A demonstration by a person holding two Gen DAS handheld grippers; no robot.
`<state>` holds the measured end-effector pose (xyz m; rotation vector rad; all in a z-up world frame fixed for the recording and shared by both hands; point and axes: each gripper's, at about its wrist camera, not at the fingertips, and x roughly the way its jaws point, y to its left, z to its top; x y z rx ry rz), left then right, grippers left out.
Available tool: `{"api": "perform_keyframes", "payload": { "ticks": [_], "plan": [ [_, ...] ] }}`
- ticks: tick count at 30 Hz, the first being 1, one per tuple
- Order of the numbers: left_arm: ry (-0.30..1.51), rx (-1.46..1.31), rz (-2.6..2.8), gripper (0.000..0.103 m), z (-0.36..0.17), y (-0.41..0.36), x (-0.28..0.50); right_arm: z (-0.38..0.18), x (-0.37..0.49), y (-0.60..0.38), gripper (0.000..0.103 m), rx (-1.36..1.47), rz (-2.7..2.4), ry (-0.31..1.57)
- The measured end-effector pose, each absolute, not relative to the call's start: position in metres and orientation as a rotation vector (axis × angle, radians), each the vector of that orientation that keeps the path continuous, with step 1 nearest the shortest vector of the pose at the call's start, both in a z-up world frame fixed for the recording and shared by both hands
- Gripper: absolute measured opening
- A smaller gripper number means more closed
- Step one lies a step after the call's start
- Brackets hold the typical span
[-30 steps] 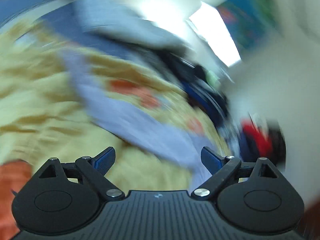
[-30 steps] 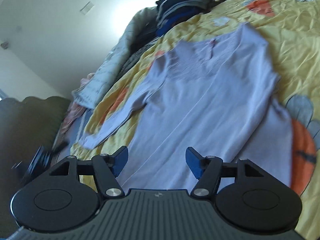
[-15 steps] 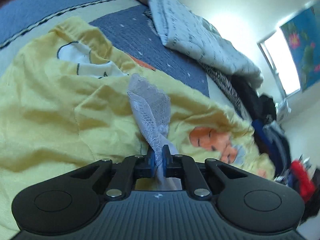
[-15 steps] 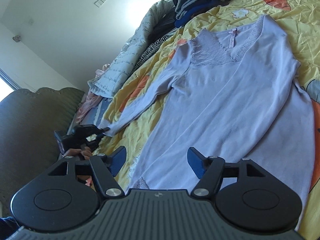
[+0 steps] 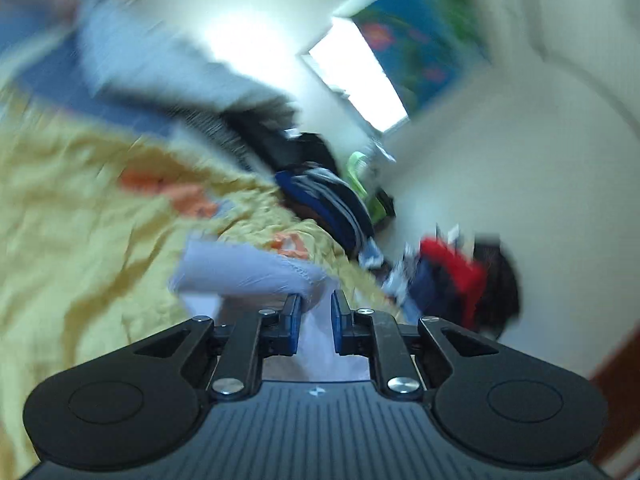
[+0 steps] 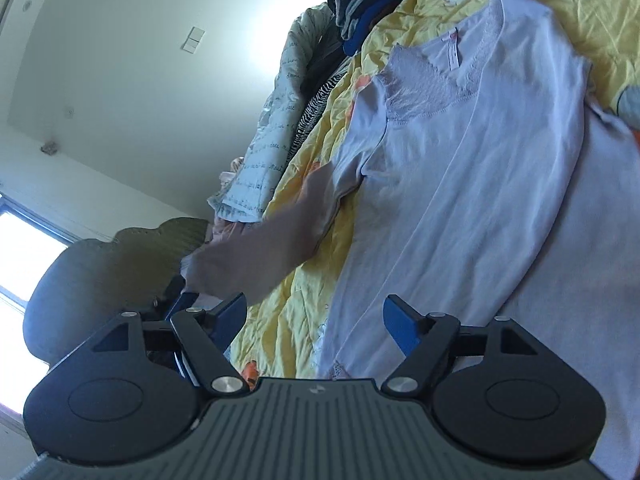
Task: Fold small clothes
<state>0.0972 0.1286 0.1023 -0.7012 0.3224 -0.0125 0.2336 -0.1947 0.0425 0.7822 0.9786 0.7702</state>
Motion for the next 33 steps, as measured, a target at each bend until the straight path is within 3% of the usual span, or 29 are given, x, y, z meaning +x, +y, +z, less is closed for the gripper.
{"api": "perform_keyframes", "payload": {
  "ticks": [6, 12, 15, 18, 20, 25, 33],
  "plan": [
    [0.426, -0.336, -0.26, 0.014, 0.093, 0.04, 0.092, 0.026, 0.233, -0.205, 0.076, 0.895, 0.733, 1.013],
    [0.473, -0.156, -0.306, 0.015, 0.075, 0.03, 0.074, 0.018, 0.232, -0.203, 0.079, 0.95, 0.746, 1.054],
    [0.429, -0.129, -0.139, 0.023, 0.068, 0.049, 0.064, 0.02, 0.238, -0.179, 0.079, 0.942, 0.807, 1.09],
    [0.432, -0.211, 0.027, 0.042, 0.066, 0.081, 0.062, 0.021, 0.248, -0.141, 0.076, 0.866, 0.859, 1.148],
    [0.431, -0.305, 0.111, 0.06, 0.064, 0.103, 0.061, 0.017, 0.259, -0.118, 0.072, 0.819, 0.862, 1.18],
    [0.455, -0.43, 0.202, 0.065, 0.059, 0.138, 0.059, 0.007, 0.285, -0.08, 0.069, 0.609, 0.743, 1.241],
    [0.48, -0.455, 0.202, 0.066, 0.046, 0.152, 0.063, -0.001, 0.28, -0.069, 0.071, 0.594, 0.767, 1.265]
  ]
}}
